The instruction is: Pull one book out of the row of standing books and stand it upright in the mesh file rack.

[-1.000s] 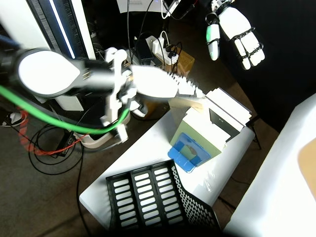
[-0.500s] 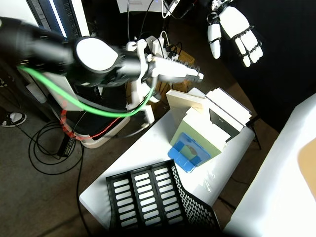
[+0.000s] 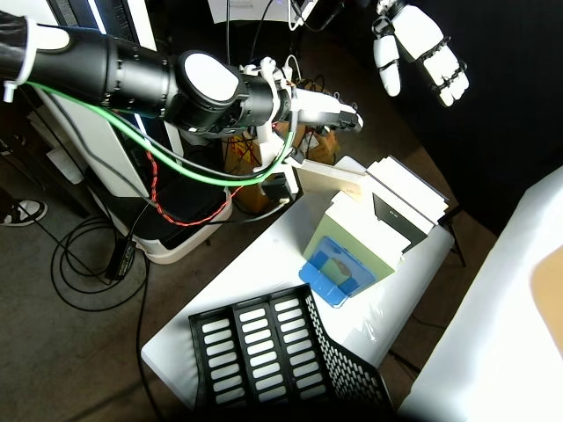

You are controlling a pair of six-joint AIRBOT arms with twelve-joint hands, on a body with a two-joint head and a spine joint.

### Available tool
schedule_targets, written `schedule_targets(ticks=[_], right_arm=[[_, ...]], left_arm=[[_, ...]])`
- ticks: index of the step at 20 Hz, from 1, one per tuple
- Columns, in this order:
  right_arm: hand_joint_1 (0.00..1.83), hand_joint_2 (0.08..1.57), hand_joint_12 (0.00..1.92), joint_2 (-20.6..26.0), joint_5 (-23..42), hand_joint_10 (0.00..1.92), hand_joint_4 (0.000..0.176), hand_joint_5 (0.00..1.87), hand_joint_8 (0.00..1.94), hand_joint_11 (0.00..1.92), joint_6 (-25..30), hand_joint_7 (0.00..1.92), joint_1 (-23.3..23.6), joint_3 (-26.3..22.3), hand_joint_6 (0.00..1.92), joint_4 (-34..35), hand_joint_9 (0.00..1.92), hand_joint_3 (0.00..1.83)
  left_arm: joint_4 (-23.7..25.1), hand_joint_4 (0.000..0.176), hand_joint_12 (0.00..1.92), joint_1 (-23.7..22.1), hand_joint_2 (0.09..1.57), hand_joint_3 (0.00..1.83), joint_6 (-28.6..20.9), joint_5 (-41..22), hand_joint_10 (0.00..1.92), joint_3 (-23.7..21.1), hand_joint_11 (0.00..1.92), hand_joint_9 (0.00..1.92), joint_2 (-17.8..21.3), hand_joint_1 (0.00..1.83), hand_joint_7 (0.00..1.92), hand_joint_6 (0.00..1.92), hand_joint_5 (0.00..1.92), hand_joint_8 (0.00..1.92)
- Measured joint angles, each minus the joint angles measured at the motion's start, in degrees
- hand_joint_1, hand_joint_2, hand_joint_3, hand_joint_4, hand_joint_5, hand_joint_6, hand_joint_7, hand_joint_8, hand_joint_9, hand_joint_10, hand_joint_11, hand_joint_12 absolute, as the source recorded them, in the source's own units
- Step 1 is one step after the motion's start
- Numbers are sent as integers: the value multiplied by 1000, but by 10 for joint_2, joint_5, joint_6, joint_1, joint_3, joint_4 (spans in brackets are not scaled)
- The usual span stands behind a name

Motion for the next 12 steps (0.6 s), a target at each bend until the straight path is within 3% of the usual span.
schedule_targets(ticks=[2, 4, 6, 11, 12], right_arm=[[1055, 1120, 675, -15, -7, 24, 0, 429, 2, 0, -24, 210, 0, 0, 38, 9, 117, 0], [1055, 1120, 676, -21, -9, 24, 0, 429, 2, 0, -44, 210, -3, 1, 37, 35, 117, 0], [1055, 1120, 677, -29, -17, 24, 0, 430, 2, 0, -57, 210, -10, 1, 36, 36, 117, 0], [1055, 1120, 680, -46, -34, 23, 0, 431, 2, 0, -59, 211, -31, 13, 34, 38, 118, 0], [1055, 1120, 681, -46, -37, 23, 0, 431, 2, 0, -59, 211, -32, 16, 34, 38, 118, 0]], left_arm=[[-5, 75, 0, 6, 1371, 9, -10, 0, 0, 4, 0, 0, 1, 66, 0, 0, 0, 0], [-7, 60, 0, 8, 1382, 11, -11, 2, 0, 4, 0, 0, 3, 36, 0, 0, 0, 0], [-16, 61, 0, 15, 1380, 9, -12, -2, 0, 2, 0, 0, 8, 4, 0, 0, 0, 0], [-30, 25, 0, 40, 1400, 8, -31, -34, 0, -6, 0, 0, 13, 6, 0, 0, 0, 0], [-33, 30, 0, 40, 1406, 8, -31, -36, 0, -6, 0, 0, 13, 27, 0, 0, 0, 0]])
